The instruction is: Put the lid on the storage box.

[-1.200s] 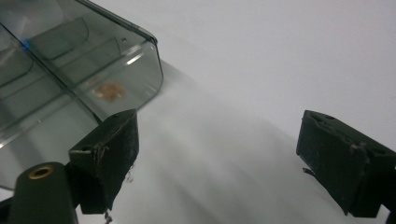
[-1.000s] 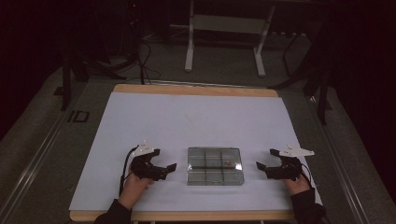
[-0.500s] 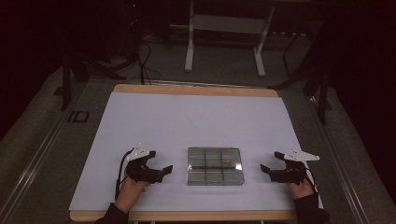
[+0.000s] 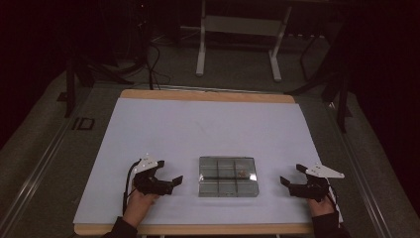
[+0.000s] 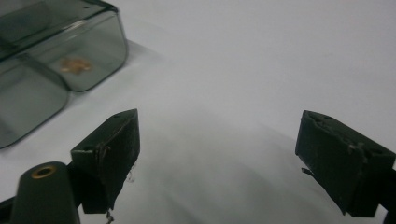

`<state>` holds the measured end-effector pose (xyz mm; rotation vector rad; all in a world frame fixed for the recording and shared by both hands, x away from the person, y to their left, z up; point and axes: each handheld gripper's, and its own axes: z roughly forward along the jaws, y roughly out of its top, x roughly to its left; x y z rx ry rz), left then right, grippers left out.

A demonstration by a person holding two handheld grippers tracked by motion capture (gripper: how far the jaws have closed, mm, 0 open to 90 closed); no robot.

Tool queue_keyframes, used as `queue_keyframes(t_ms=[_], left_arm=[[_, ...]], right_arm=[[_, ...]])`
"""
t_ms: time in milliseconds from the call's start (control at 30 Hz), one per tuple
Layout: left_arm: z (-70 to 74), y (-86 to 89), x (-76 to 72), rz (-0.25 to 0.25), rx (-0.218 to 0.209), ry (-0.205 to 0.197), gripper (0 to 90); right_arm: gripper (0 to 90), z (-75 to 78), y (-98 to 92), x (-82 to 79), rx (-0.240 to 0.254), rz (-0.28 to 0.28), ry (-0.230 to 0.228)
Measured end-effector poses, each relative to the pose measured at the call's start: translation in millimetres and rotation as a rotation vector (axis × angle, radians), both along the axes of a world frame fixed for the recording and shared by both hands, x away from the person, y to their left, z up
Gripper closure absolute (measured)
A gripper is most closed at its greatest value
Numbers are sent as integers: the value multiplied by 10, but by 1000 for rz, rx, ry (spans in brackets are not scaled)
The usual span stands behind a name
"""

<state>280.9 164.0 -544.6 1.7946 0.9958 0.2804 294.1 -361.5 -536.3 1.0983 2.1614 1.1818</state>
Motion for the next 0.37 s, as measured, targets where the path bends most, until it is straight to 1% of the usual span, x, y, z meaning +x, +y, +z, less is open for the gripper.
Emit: queue_keyframes(t_ms=[100,167,367], left_arm=[[1,-11,-7,3,11,-5,11],[3,-20,-19,6,23,-16,11],[3,-23,-29,13,23,-27,11]], right_arm=[[138,-5,4,2,-6,-19,-1],[138,-7,6,-1,-9,-21,-5],[140,-15,29,-1,-31,-26,-4]])
